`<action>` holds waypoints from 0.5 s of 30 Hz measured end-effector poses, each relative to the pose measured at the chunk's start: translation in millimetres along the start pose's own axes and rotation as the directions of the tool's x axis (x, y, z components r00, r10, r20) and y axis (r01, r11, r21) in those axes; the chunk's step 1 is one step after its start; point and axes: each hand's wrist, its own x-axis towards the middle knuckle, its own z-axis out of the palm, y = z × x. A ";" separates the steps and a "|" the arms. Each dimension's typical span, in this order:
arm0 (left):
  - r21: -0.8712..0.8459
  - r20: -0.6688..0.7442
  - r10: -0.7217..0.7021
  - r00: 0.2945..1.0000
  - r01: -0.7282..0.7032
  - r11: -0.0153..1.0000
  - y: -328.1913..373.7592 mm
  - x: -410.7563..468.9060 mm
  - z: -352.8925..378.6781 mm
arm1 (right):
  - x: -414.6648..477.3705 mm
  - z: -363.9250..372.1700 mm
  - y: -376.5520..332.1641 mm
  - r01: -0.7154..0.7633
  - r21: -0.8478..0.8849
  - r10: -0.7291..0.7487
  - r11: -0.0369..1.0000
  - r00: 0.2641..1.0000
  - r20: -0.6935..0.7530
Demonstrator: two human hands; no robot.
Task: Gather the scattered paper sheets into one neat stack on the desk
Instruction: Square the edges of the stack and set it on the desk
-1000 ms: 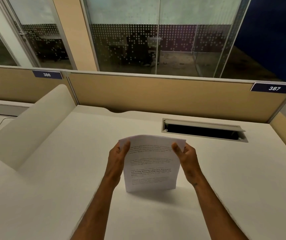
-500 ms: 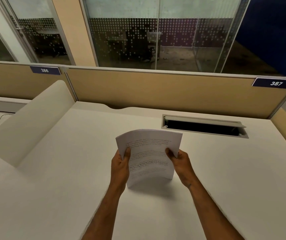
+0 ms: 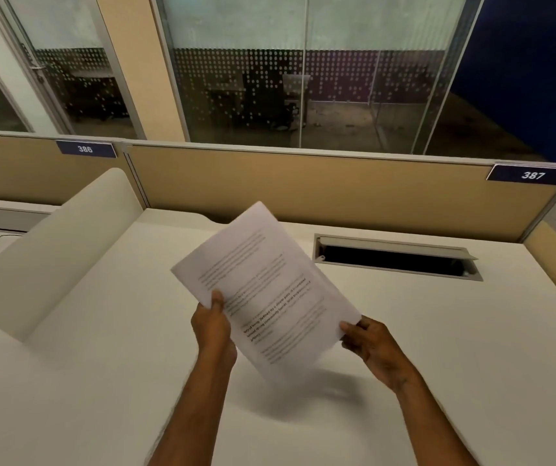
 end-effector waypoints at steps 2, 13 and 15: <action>-0.082 -0.027 -0.074 0.997 0.072 0.994 -0.6 -2.9 6.3 | -2.9 10.2 2.4 0.009 0.230 -0.009 0.973 1.000 0.001; -0.032 0.211 -0.240 0.948 0.252 0.967 -8.5 15.4 -36.0 | -10.7 -0.7 -19.3 0.154 0.181 -0.121 0.971 0.976 -0.181; 0.188 0.264 -0.164 0.950 0.116 0.975 7.6 39.5 -51.6 | -14.7 -15.7 -23.1 0.137 0.132 -0.120 0.982 0.984 -0.132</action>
